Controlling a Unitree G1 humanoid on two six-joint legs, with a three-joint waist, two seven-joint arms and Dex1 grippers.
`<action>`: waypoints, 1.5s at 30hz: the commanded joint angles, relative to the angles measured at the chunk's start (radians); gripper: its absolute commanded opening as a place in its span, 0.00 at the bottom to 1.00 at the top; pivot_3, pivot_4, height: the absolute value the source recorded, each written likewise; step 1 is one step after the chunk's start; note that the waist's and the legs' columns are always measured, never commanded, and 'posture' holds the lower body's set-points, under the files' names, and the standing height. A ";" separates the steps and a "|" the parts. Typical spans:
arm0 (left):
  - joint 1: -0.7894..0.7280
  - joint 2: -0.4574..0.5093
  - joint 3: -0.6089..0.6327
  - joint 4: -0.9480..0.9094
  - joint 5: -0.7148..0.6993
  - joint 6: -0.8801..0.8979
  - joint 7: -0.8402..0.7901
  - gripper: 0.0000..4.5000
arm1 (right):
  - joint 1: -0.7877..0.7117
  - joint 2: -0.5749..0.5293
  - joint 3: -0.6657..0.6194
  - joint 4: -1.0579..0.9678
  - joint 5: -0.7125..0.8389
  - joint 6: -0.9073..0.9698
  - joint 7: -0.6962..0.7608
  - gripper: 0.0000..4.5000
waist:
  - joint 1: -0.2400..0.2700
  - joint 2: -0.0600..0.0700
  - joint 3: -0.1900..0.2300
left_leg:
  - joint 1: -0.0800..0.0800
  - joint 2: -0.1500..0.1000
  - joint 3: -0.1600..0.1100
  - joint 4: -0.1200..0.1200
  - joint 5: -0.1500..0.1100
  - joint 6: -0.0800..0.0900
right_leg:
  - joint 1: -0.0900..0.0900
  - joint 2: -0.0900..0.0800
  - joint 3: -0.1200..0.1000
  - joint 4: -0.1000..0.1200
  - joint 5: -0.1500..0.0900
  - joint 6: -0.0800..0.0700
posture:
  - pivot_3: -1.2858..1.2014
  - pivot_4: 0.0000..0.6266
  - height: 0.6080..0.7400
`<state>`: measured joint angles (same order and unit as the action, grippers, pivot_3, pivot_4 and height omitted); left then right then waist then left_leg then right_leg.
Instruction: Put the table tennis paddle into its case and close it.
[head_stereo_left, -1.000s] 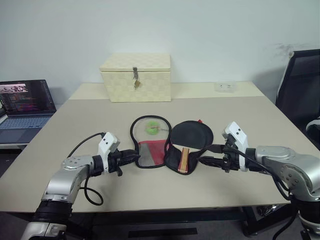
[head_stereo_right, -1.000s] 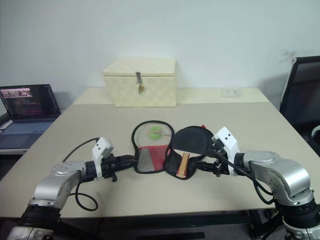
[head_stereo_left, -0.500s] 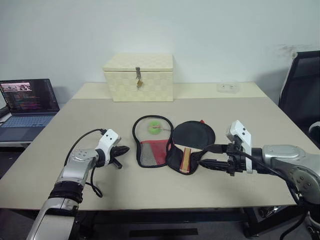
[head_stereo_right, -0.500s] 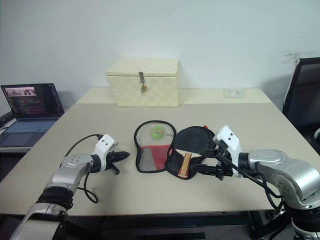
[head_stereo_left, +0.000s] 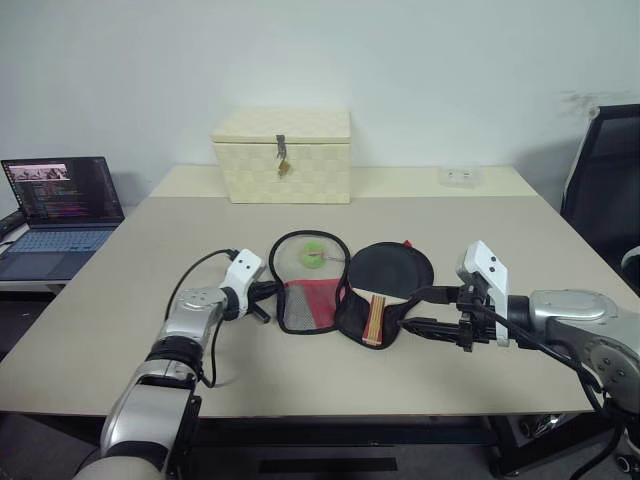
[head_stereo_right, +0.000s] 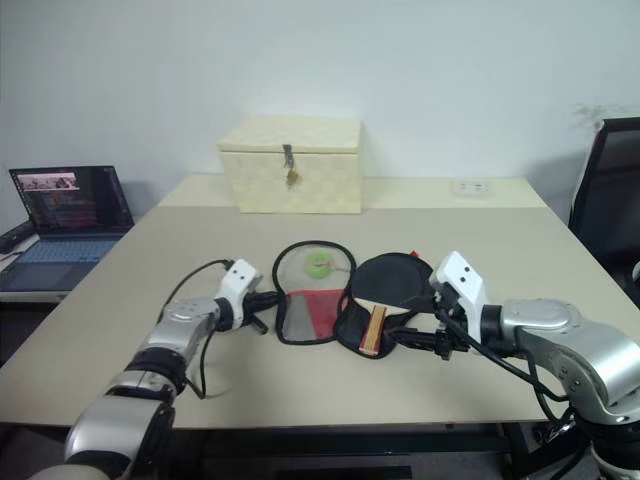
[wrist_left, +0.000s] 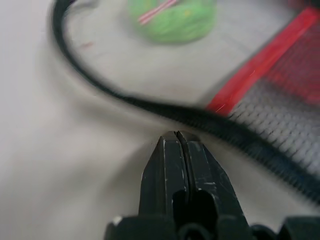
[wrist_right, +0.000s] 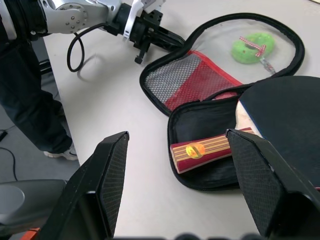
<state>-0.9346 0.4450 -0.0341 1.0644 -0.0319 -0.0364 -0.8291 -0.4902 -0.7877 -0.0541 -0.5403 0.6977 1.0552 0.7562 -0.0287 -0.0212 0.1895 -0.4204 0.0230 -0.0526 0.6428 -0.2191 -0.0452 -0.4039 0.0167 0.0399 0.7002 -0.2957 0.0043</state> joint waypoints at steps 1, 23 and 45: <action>-0.093 -0.045 -0.001 -0.087 -0.024 -0.031 -0.064 0.00 | 0.005 -0.030 -0.043 0.003 0.001 -0.020 -0.001 0.75 | 0.002 0.000 0.000 | -0.001 0.000 0.000 0.001 0.000 0.000 | 0.000 0.000 0.000 0.000 0.000 0.000 | 0.52 0.24 1.00; -0.065 -0.107 0.004 -0.261 -0.091 0.029 -0.252 0.00 | 0.038 0.076 -0.126 0.108 0.013 0.104 -0.227 0.89 | -0.009 0.000 0.000 | 0.001 -0.003 0.001 0.001 0.000 0.000 | 0.000 0.000 0.002 0.001 0.001 0.001 | 0.52 0.24 1.00; 0.283 0.171 0.116 -0.849 -0.338 0.406 -0.358 0.00 | -0.081 0.595 -0.134 0.353 -0.165 0.208 -0.709 0.99 | -0.005 0.000 0.000 | 0.003 0.004 0.002 0.002 0.000 0.000 | -0.001 0.000 0.004 0.007 0.000 0.000 | 0.52 0.24 1.00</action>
<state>-0.6469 0.5958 0.0543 0.2674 -0.3453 0.3674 -1.1947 -0.5608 -0.1943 -0.1908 -0.1672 0.5442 1.2849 0.0551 -0.0341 -0.0214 0.1896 -0.4176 0.0268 -0.0507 0.6448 -0.2188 -0.0455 -0.4050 0.0166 0.0437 0.7070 -0.2953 0.0048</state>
